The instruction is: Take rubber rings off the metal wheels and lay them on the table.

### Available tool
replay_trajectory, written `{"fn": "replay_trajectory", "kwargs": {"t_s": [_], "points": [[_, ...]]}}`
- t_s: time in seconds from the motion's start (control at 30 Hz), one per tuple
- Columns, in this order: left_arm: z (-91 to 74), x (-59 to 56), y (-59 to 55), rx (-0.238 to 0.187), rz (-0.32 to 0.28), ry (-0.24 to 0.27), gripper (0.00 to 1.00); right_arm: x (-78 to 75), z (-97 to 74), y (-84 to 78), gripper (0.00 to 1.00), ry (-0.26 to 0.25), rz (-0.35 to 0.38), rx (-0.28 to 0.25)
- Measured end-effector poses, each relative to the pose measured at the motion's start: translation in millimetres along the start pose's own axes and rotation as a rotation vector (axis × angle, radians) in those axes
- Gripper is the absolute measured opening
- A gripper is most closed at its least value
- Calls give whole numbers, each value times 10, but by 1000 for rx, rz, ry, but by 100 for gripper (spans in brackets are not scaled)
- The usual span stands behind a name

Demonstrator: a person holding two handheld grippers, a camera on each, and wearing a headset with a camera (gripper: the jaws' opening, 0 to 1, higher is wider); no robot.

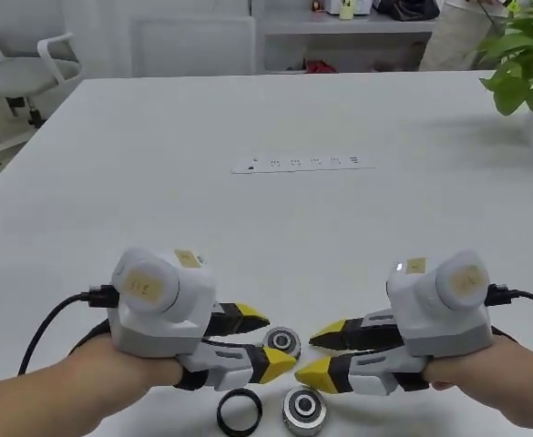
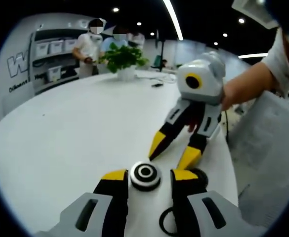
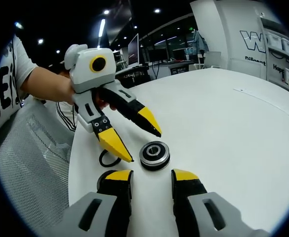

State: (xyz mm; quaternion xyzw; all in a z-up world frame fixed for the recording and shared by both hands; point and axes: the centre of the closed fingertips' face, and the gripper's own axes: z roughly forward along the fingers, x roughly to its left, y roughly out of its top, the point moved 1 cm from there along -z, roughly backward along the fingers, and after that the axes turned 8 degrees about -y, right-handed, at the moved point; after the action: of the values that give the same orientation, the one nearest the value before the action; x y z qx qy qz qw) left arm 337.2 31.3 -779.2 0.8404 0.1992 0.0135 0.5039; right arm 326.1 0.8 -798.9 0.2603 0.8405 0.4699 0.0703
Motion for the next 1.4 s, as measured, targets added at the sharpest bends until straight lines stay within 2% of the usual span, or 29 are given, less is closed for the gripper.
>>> {"fn": "replay_trajectory", "kwargs": {"t_s": [0.3, 0.6, 0.77, 0.83, 1.2, 1.4], "points": [[40, 11, -24, 5, -13, -1, 25, -8, 1, -3, 28, -3, 7, -3], [53, 52, -24, 9, 6, 35, 16, -12, 13, 5, 28, -9, 5, -9], [57, 43, -33, 19, 44, 47, 15, -26, 26, 33, 27, -15, 20, -22], [55, 13, -43, 27, 75, 45, 15, -35, 31, 38, 27, -17, 25, -25], [50, 31, -43, 30, 90, 60, 14, -22, 99, 50, 24, -17, 8, -24], [63, 30, -34, 31, 88, 62, 14, -41, 105, 44, 18, -24, 10, -24]]}}
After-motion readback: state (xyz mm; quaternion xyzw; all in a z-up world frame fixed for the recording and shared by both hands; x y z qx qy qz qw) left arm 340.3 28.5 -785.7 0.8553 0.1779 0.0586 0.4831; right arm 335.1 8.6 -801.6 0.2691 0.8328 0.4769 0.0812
